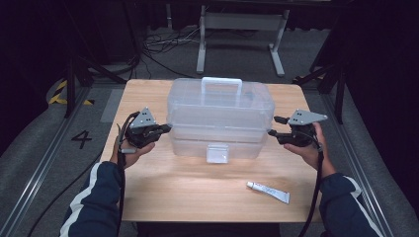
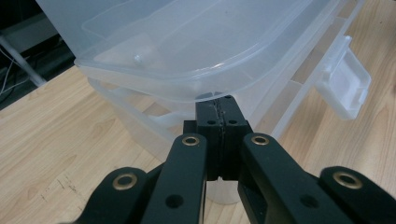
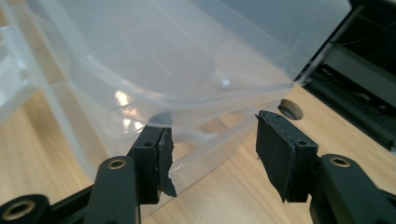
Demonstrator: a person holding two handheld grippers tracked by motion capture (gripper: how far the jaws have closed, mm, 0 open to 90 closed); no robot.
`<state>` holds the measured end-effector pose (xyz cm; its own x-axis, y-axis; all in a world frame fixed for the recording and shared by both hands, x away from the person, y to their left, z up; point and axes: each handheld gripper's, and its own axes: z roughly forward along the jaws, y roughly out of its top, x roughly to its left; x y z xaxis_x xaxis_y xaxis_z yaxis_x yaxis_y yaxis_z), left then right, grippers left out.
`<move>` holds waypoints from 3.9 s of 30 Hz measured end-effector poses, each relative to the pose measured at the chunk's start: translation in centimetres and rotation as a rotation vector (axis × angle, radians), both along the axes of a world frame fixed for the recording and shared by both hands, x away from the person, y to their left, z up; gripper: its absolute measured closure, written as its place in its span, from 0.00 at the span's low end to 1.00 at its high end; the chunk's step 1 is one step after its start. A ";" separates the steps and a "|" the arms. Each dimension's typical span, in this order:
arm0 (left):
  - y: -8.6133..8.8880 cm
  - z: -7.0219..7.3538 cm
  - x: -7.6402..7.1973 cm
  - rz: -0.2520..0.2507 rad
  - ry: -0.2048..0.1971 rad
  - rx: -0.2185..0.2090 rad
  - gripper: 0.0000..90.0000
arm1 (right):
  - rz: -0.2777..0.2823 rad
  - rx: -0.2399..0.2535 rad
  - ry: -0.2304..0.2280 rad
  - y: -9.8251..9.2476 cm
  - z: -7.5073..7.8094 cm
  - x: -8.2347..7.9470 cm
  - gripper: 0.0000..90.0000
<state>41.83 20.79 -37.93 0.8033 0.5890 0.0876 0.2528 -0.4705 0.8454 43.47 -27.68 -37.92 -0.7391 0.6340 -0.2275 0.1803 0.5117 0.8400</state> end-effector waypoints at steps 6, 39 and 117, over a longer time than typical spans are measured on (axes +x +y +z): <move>-0.1 0.0 0.0 -0.002 -0.003 -0.003 1.00 | -0.012 0.015 -0.014 0.0 -0.3 0.1 0.54; -1.7 -1.6 -2.3 -0.117 0.037 0.120 0.74 | -0.099 0.086 -0.244 1.0 1.6 -1.3 0.75; -3.7 -2.5 0.3 -0.181 0.054 0.108 0.71 | -0.400 0.202 -0.419 4.2 4.1 2.3 0.93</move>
<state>42.12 17.13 -40.44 0.9003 0.4243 0.0967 0.1992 -0.5994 0.7753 45.73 -23.46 -33.83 -0.3086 0.9046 -0.2939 -0.0412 0.2960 0.9543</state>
